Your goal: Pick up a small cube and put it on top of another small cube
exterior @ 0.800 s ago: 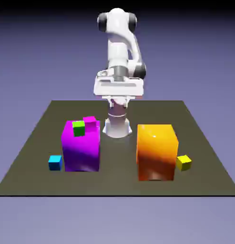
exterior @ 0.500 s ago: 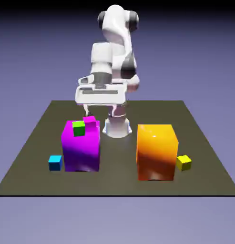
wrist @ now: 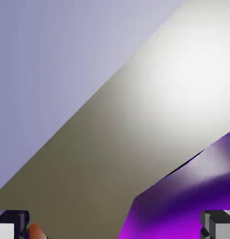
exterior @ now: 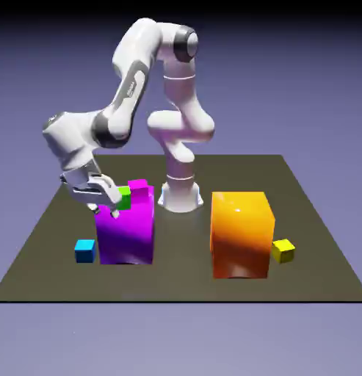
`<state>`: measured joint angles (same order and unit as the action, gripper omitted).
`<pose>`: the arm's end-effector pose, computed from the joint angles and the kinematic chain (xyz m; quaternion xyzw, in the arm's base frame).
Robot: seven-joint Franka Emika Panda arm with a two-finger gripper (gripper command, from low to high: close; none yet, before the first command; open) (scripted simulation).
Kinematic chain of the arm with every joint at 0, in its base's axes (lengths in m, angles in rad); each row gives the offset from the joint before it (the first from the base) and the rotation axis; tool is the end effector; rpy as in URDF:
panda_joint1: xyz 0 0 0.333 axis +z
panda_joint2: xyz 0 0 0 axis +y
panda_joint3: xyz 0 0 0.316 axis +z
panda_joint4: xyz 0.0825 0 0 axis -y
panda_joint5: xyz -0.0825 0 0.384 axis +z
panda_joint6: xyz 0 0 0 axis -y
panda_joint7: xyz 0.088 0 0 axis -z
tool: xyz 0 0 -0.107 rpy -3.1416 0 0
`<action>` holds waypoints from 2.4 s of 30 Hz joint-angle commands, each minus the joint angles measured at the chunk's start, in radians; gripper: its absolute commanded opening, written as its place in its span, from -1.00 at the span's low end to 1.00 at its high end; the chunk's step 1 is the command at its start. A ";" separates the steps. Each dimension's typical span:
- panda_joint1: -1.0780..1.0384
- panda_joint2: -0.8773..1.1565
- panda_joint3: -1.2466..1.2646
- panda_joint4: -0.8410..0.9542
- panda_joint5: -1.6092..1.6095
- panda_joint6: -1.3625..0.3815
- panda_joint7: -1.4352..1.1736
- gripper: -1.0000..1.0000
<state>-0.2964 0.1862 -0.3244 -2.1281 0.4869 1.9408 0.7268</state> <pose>0.4474 -0.2793 0.3063 -0.6701 0.7001 0.1814 0.1672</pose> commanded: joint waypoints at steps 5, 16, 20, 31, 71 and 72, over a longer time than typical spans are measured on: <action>-0.031 0.172 -0.101 0.124 0.113 -0.202 0.007 0.00; 0.074 0.569 -0.456 0.272 0.385 -0.459 0.067 0.00; 0.191 0.658 -0.601 0.231 0.452 -0.404 0.104 0.00; 0.179 0.607 -0.598 0.216 0.389 -0.380 0.073 -1.00; 0.192 0.021 0.703 0.165 -0.906 -0.200 -0.485 -1.00; 0.206 0.032 0.739 0.168 -0.932 -0.205 -0.481 -1.00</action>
<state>-0.0911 0.2179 0.4143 -1.9600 -0.4434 1.7356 0.2455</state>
